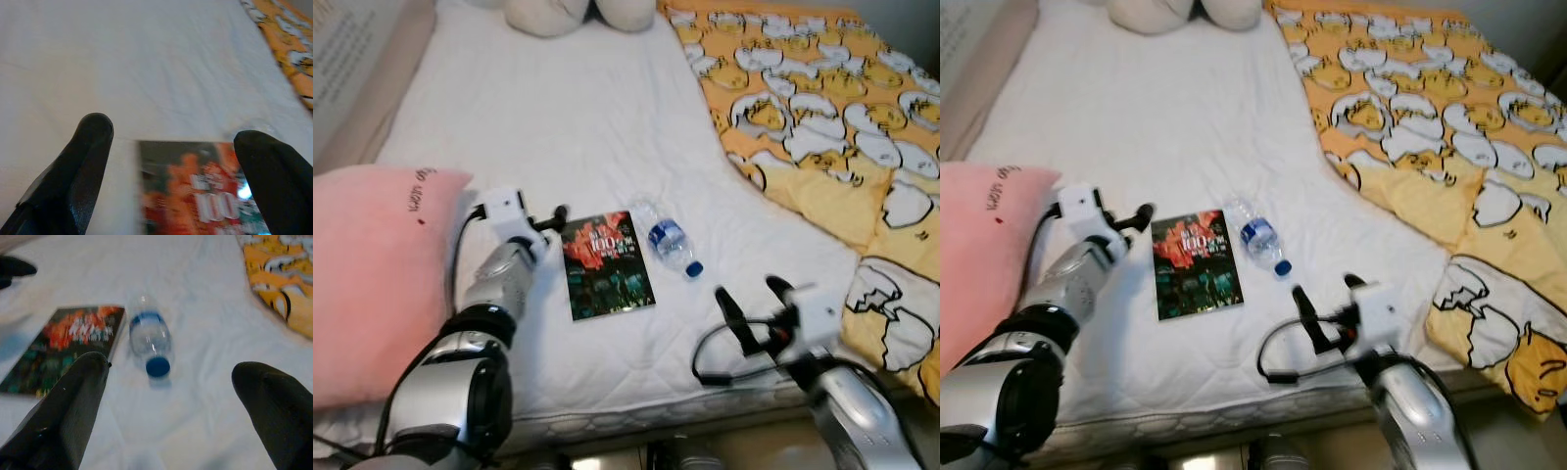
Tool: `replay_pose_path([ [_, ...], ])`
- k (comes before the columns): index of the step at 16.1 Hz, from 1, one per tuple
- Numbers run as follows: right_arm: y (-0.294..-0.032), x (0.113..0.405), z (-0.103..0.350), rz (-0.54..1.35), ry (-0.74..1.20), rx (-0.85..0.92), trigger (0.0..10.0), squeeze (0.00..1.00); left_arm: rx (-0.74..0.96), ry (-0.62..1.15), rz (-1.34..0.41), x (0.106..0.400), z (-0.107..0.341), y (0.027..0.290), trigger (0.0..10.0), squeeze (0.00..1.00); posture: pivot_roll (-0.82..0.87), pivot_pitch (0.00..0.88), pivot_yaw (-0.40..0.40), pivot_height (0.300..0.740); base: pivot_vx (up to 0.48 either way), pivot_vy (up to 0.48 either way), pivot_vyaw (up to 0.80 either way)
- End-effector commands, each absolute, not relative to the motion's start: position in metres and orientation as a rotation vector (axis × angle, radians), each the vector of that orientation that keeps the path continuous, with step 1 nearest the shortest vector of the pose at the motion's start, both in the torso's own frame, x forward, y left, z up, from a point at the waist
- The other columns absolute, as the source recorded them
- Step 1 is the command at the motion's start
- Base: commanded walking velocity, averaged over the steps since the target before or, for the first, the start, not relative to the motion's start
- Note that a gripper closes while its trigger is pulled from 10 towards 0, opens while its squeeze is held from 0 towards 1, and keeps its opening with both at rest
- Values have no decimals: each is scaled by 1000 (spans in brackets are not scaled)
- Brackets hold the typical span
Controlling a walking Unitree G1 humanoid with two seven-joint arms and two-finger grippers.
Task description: Clean up the room
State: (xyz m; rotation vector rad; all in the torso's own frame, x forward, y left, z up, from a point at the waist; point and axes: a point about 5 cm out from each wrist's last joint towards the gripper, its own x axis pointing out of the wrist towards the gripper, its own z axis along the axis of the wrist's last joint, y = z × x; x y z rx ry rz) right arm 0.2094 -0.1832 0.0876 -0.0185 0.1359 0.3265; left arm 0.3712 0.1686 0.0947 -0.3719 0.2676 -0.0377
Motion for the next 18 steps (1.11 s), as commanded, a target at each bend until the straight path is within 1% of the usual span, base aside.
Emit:
replay_pose_path([
  [1, -189, 204, 93, 319, 138, -22, 10000, 235, -394, 282, -56, 371, 93, 164, 10000, 0, -247, 197, -60, 740, 0, 0, 0],
  [2, -190, 201, 93, 318, 143, -23, 10000, 235, -391, 285, -56, 371, 92, 163, 10000, 0, -254, 201, -59, 740, 0, 0, 0],
  [4, -190, 195, 95, 317, 156, -16, 10000, 239, -317, 310, 8, 367, 85, 167, 10000, 0, -271, 225, -68, 740, 0, 0, 0],
  [5, -189, 190, 96, 328, 171, -15, 10000, 239, -332, 320, 12, 365, 81, 165, 10000, 0, -280, 250, -80, 740, 0, 0, 0],
  [7, -189, 181, 95, 341, 199, -17, 10000, 243, -331, 335, -10, 360, 75, 158, 10000, 0, -283, 262, -90, 740, 0, 0, 0],
  [10, -190, 178, 96, 352, 219, -16, 10000, 243, -383, 370, -16, 347, 60, 151, 10000, 0, -281, 267, -100, 740, 0, 0, 0],
  [11, -190, 178, 96, 355, 220, -16, 10000, 243, -407, 369, -20, 345, 59, 150, 10000, 0, -274, 269, -104, 740, 0, 0, 0],
  [12, -189, 178, 96, 363, 226, -14, 10000, 243, -477, 353, -29, 343, 60, 145, 10000, 0, -274, 269, -104, 740, 0, 0, 0],
  [14, -187, 178, 96, 377, 234, -11, 10000, 243, -533, 324, -60, 341, 66, 138, 10000, 0, -257, 264, -114, 740, 0, 0, 0],
  [18, -186, 182, 94, 388, 239, -14, 10000, 243, -509, 281, -129, 335, 77, 130, 10000, 0, -248, 253, -117, 740, 0, 0, 0],
])
